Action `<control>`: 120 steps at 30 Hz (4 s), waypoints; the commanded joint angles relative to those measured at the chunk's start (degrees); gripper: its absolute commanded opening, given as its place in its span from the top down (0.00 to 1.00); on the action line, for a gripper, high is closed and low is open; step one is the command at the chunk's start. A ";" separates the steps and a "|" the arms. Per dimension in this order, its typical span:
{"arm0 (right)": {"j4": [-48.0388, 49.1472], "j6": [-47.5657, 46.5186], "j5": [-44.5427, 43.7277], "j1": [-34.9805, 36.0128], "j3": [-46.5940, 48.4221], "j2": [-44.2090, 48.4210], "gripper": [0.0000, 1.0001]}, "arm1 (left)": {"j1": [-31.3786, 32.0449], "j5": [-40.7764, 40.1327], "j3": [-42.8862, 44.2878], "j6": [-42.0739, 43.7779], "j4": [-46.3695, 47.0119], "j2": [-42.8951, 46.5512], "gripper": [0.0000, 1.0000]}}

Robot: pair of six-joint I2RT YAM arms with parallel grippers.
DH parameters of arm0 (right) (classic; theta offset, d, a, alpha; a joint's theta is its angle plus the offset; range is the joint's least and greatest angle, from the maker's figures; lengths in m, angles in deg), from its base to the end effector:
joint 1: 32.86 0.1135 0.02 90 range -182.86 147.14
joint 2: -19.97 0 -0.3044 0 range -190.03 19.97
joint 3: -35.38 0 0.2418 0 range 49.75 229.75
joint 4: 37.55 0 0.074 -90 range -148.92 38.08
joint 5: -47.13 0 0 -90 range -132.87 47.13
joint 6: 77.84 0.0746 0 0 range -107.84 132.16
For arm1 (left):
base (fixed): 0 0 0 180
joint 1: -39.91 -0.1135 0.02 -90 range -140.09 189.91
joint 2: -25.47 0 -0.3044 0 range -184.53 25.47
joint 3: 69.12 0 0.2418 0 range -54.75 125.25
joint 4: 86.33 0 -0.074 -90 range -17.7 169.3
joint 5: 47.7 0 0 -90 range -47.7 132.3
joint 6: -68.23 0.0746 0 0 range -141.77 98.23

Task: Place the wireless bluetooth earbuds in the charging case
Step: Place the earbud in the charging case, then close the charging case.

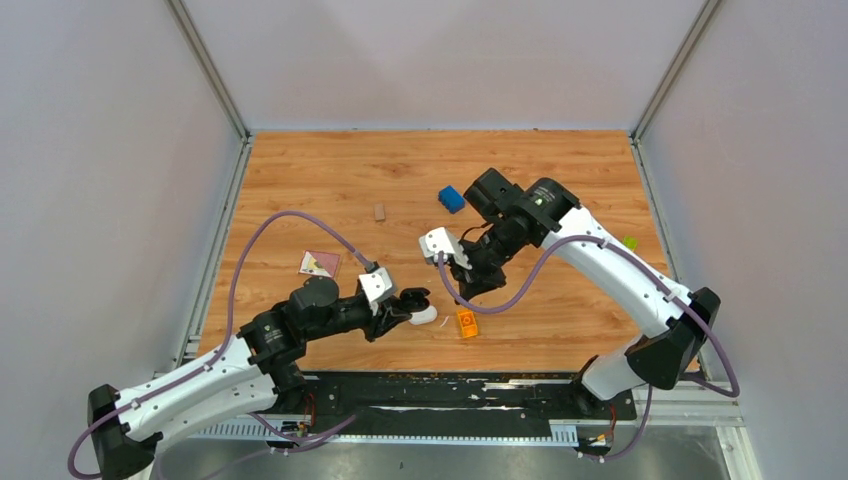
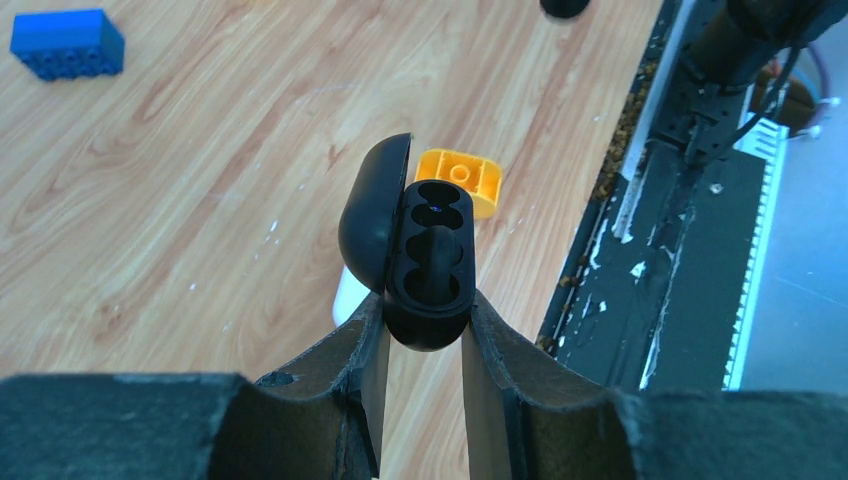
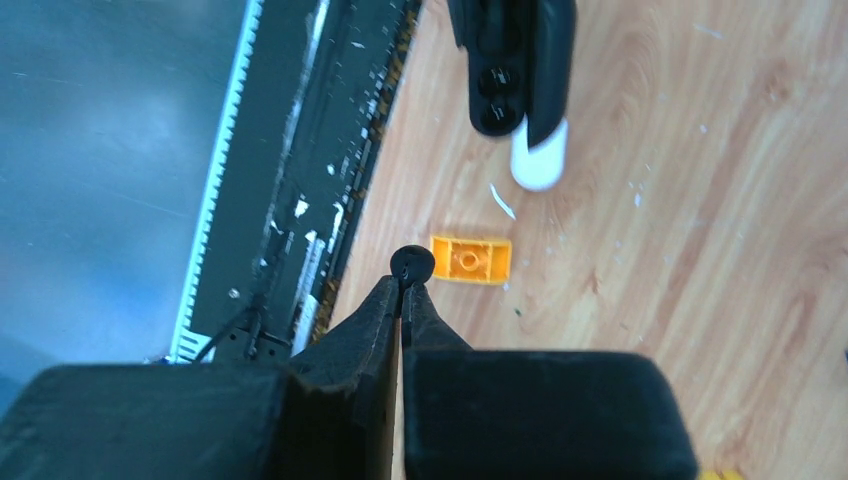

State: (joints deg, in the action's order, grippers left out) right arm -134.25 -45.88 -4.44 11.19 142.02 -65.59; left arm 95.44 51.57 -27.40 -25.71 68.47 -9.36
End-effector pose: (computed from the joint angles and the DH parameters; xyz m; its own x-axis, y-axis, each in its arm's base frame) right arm 0.1510 0.2106 0.3757 0.1877 -0.7431 -0.6423 -0.9377 -0.3302 0.1080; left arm 0.0752 -0.1307 0.2700 -0.2392 0.2287 -0.9436 0.8859 0.4493 -0.1157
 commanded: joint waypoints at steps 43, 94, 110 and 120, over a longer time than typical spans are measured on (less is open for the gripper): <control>12.64 15.56 0.52 9.56 3.94 -3.74 1.00 | 0.28 11.84 -1.95 1.22 12.15 2.54 1.00; 6.20 7.69 6.10 5.95 1.80 4.74 0.71 | 0.28 11.06 -1.69 1.81 11.09 2.03 1.00; 16.76 15.15 8.32 3.59 -3.66 0.42 0.04 | 0.27 9.96 -1.95 0.04 12.22 2.04 1.00; 14.35 11.50 13.57 4.66 -8.63 5.50 0.01 | 0.28 1.47 -2.27 -5.84 14.83 0.83 1.00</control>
State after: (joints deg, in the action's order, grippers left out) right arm -119.14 -31.89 4.72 15.47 134.61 -64.52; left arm 95.44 57.34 -29.69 -28.25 78.70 -8.05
